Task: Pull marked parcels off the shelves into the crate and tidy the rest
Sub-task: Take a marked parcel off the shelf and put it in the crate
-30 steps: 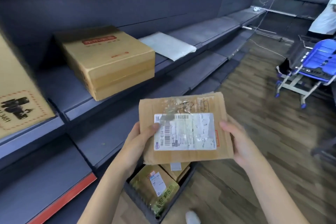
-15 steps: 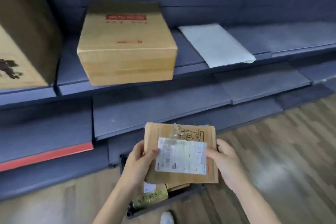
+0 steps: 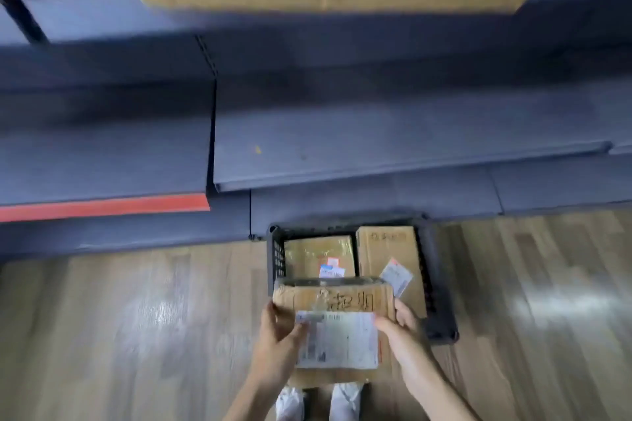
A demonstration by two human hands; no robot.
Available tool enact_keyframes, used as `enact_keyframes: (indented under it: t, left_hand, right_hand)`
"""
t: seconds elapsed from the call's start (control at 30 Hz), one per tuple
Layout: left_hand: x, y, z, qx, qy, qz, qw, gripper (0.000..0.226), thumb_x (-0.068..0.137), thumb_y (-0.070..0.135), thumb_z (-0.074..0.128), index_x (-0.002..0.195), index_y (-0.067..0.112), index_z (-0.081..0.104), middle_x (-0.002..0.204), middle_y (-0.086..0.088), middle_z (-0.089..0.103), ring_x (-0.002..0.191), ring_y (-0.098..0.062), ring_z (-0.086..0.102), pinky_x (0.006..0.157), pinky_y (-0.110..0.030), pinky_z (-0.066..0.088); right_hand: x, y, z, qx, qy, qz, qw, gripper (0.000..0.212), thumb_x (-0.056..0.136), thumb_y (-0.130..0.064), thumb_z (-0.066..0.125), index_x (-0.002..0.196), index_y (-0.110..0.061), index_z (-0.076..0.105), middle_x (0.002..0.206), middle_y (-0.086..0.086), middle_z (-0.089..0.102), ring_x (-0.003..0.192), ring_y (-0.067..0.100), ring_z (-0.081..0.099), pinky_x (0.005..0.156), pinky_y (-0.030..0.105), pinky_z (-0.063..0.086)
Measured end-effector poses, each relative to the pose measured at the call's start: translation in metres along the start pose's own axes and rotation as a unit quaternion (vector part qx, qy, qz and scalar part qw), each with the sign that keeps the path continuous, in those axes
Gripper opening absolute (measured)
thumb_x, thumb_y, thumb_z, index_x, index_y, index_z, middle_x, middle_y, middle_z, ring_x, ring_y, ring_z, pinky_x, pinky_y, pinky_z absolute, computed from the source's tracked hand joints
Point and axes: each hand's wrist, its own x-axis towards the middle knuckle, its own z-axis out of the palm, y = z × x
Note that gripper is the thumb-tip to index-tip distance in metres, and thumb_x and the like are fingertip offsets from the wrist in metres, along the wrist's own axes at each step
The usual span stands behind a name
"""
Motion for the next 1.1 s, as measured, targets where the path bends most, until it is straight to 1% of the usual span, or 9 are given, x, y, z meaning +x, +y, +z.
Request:
enact_keyframes:
  t: [0.13,0.17,0.27,0.37,0.47,0.6,0.73,0.9,1.1]
  left_hand:
    - [0.061,-0.039,0.015,0.019,-0.023,-0.007,1.000,0.030,0.087,0.017,0.062,0.111,0.022,0.044,0.095,-0.001,0.064,0.088,-0.020,0.064,0.084,-0.043,0.053]
    - [0.077,-0.048,0.018,0.021,-0.020,-0.002,1.000,0.036,0.087,0.016,0.063,0.118,0.016,0.043,0.091,0.002,0.062,0.086,-0.018,0.063,0.080,-0.037,0.055]
    - [0.116,-0.064,0.027,0.020,-0.014,0.019,1.000,0.035,0.088,0.006,0.058,0.118,0.006,0.041,0.082,0.004,0.053,0.072,-0.008,0.055,0.053,-0.010,0.048]
    - [0.151,-0.086,0.030,0.034,-0.019,0.034,0.999,0.036,0.088,0.005,0.056,0.120,0.004,0.039,0.083,0.005,0.051,0.075,-0.008,0.053,0.059,-0.014,0.050]
    - [0.186,-0.109,0.033,0.051,-0.016,0.024,0.998,0.042,0.088,0.009,0.058,0.124,0.009,0.038,0.098,-0.004,0.056,0.083,-0.014,0.056,0.077,-0.032,0.052]
    - [0.214,-0.123,0.042,0.064,-0.016,0.016,0.998,0.048,0.089,0.005,0.055,0.130,0.016,0.034,0.107,-0.003,0.057,0.094,-0.017,0.059,0.065,-0.021,0.047]
    - [0.234,-0.130,0.051,0.084,-0.001,-0.002,0.996,0.054,0.089,0.002,0.053,0.135,0.016,0.029,0.097,0.003,0.052,0.092,-0.017,0.053,0.056,-0.020,0.045]
    - [0.255,-0.134,0.054,0.063,-0.002,-0.012,0.998,0.051,0.088,0.001,0.053,0.133,0.013,0.033,0.095,0.003,0.058,0.078,-0.007,0.053,0.056,-0.017,0.040]
    - [0.247,-0.136,0.046,0.120,-0.022,-0.025,0.992,0.034,0.090,0.008,0.055,0.115,0.025,0.040,0.100,0.004,0.059,0.097,-0.016,0.059,0.052,-0.012,0.047]
  right_hand:
    - [0.056,0.029,0.012,0.008,-0.001,0.002,1.000,0.036,0.087,-0.003,0.055,0.120,-0.016,0.050,0.106,-0.008,0.061,0.088,-0.001,0.055,0.067,0.011,0.043]
    - [0.071,0.034,0.015,0.003,-0.003,0.003,1.000,0.040,0.087,-0.001,0.054,0.122,-0.019,0.049,0.102,-0.013,0.059,0.087,-0.003,0.054,0.067,0.011,0.043]
    - [0.122,0.063,0.018,-0.031,-0.023,0.003,0.999,0.059,0.079,-0.003,0.057,0.136,-0.013,0.043,0.130,-0.004,0.054,0.118,0.012,0.051,0.099,0.033,0.042]
    - [0.161,0.091,0.021,-0.064,-0.044,0.005,0.997,0.070,0.073,-0.003,0.054,0.140,-0.017,0.038,0.136,0.000,0.053,0.124,0.015,0.049,0.105,0.044,0.040]
    - [0.188,0.101,0.031,-0.091,-0.049,0.008,0.995,0.068,0.076,-0.006,0.053,0.140,-0.020,0.036,0.134,-0.002,0.054,0.122,0.013,0.050,0.104,0.043,0.040]
    - [0.214,0.112,0.040,-0.094,-0.055,0.002,0.994,0.082,0.062,-0.045,0.059,0.138,-0.025,0.038,0.136,-0.006,0.053,0.124,0.011,0.048,0.106,0.043,0.038]
    - [0.233,0.121,0.047,-0.117,-0.039,-0.006,0.992,0.087,0.055,-0.053,0.055,0.138,-0.032,0.037,0.141,-0.006,0.046,0.130,0.016,0.042,0.108,0.046,0.034]
    - [0.238,0.108,0.053,-0.116,-0.044,-0.011,0.992,0.071,0.082,-0.023,0.057,0.146,-0.024,0.026,0.148,-0.005,0.034,0.134,0.015,0.034,0.104,0.027,0.029]
    - [0.232,0.109,0.050,-0.147,-0.041,-0.031,0.988,0.067,0.087,-0.008,0.053,0.146,-0.022,0.024,0.138,-0.014,0.037,0.114,0.002,0.037,0.093,0.022,0.033]
